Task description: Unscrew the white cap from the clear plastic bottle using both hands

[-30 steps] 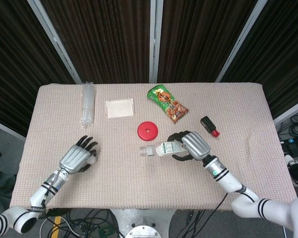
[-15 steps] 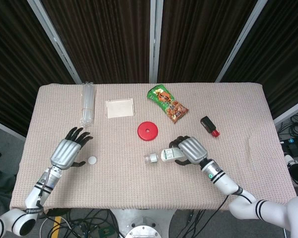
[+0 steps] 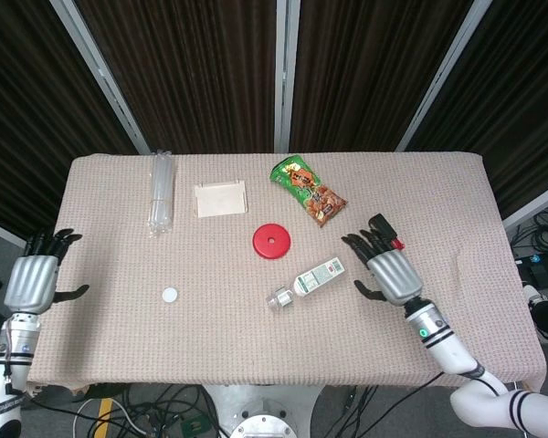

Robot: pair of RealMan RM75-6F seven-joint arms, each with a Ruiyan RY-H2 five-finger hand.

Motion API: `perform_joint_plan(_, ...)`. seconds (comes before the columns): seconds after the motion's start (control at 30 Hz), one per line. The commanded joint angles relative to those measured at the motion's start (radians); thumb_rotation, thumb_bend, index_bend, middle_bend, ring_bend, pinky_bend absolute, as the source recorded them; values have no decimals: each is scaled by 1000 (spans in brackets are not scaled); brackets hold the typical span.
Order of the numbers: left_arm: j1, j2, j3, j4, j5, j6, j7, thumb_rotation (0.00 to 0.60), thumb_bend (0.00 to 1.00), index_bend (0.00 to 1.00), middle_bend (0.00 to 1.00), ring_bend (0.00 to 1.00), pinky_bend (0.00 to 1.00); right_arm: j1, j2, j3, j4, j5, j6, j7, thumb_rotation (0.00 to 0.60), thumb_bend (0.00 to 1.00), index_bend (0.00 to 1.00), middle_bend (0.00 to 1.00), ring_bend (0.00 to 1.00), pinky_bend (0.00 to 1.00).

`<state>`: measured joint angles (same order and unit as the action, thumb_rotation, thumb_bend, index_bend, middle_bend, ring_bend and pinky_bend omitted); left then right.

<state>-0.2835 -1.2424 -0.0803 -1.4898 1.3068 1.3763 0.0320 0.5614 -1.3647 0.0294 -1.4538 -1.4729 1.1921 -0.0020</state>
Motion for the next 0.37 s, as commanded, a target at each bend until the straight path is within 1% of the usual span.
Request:
perform_joint_plan(0.03, 63, 11, 16, 27, -26, 48, -31, 600, 36, 193, 137, 0, 0, -143, 130, -7, -90, 22, 175, -12, 600, 304, 0, 127, 0, 61)
perform_joint_plan(0.13, 111, 17, 34, 20, -29, 78, -52, 600, 36, 196, 137, 0, 0, -237, 184, -21, -122, 22, 292, -1, 600, 308, 0, 143, 0, 70)
perform_joint_plan(0.2, 138, 25, 42, -2, -25, 102, -60, 600, 36, 196, 138, 0, 0, -285, 205, -29, -139, 24, 345, 1, 600, 308, 0, 145, 0, 70)
perform_joint_plan(0.27, 164, 28, 52, -27, -11, 134, -53, 600, 36, 196, 138, 0, 0, -331, 217, -44, -150, 17, 387, 11, 600, 307, 0, 145, 0, 70)
perform_joint_plan(0.37, 185, 25, 65, -58, 20, 163, -29, 600, 36, 196, 137, 0, 0, -370, 219, -61, -151, -3, 413, 29, 600, 312, 0, 146, 0, 70)
